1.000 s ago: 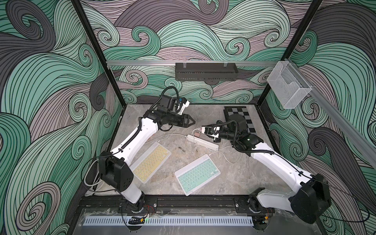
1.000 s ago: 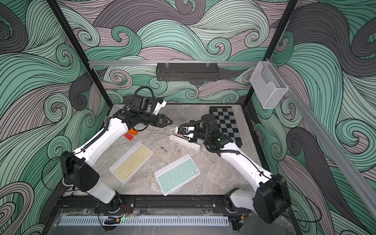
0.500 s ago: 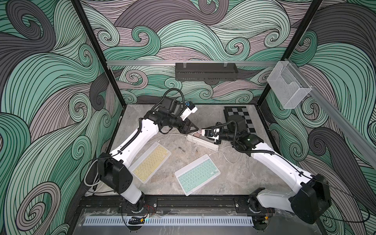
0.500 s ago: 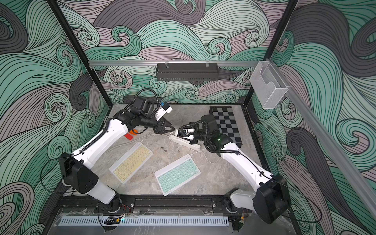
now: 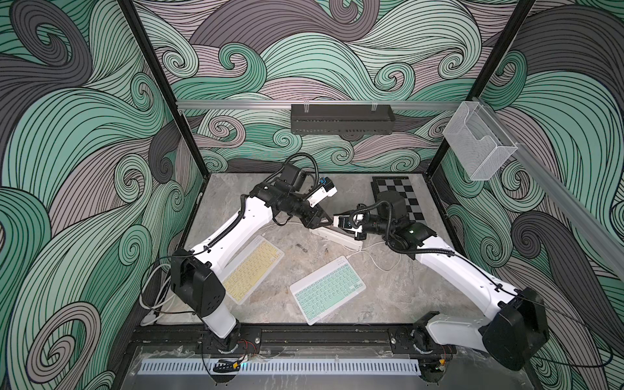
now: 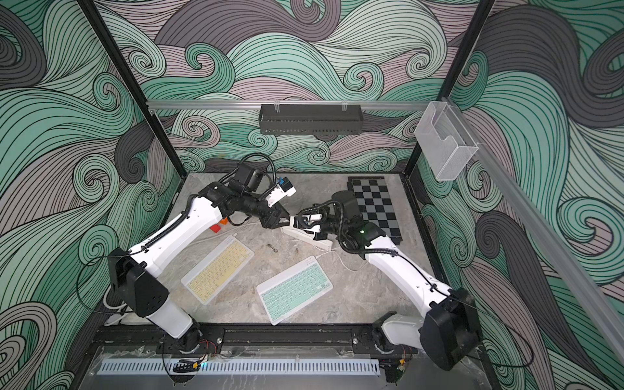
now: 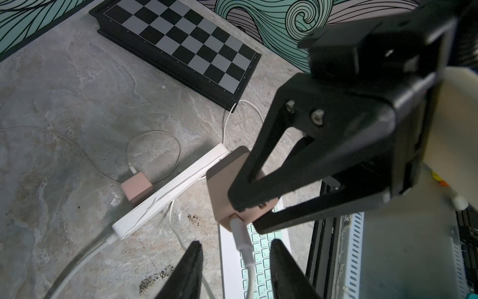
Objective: Unplug the wireless keyboard
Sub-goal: Remove the power cord from the plug.
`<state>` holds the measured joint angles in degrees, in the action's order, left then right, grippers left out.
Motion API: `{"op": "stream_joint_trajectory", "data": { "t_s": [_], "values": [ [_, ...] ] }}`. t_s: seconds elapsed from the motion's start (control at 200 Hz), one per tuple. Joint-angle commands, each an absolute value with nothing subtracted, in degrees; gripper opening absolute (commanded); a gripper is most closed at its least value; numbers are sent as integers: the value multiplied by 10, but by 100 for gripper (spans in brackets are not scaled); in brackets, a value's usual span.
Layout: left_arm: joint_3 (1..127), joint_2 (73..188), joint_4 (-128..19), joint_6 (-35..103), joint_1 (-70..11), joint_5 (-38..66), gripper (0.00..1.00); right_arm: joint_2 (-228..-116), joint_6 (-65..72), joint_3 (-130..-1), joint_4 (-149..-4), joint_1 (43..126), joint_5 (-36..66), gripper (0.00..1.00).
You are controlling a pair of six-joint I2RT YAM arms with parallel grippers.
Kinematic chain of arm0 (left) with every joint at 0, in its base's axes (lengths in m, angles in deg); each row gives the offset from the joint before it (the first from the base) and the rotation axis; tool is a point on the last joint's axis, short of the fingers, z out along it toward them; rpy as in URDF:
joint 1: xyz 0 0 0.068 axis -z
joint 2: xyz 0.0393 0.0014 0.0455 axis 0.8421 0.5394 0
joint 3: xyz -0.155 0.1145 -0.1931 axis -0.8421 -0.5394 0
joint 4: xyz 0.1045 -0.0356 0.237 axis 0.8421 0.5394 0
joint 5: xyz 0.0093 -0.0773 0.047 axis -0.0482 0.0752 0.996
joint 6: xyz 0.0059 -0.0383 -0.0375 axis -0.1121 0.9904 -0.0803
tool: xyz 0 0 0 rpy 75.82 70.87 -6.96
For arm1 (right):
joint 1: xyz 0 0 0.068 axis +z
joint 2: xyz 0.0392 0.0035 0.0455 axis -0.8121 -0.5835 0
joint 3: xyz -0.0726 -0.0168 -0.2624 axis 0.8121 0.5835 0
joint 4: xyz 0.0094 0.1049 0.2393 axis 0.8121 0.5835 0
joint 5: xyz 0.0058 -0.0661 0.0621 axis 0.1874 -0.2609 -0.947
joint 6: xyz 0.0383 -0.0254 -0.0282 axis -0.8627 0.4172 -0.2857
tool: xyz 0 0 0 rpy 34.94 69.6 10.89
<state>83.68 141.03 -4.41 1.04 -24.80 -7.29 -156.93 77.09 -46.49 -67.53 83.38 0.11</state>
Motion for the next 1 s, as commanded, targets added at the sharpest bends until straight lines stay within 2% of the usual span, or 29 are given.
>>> {"op": "stream_joint_trajectory", "data": {
  "t_s": [0.0,0.05,0.1,0.29,0.425,0.64,0.996],
  "values": [
    [861,1417,-27,-8,-245,-67,35,-1570,785,-479,-685,839,-10,0],
    [864,1418,-22,-9,-244,-72,22,-1571,785,-479,-685,840,-10,0],
    [865,1419,-20,-11,-243,-74,0,-1572,785,-479,-685,842,-8,0],
    [845,1403,-48,16,-241,-47,0,-1580,797,-478,-687,844,14,0],
    [801,1365,-82,38,-242,-8,0,-1591,831,-472,-684,837,66,0],
    [723,1299,-137,67,-244,58,0,-1606,842,-464,-665,809,75,0],
    [721,1300,-129,102,-248,68,0,-1625,861,-456,-674,814,133,0]
  ]
}}
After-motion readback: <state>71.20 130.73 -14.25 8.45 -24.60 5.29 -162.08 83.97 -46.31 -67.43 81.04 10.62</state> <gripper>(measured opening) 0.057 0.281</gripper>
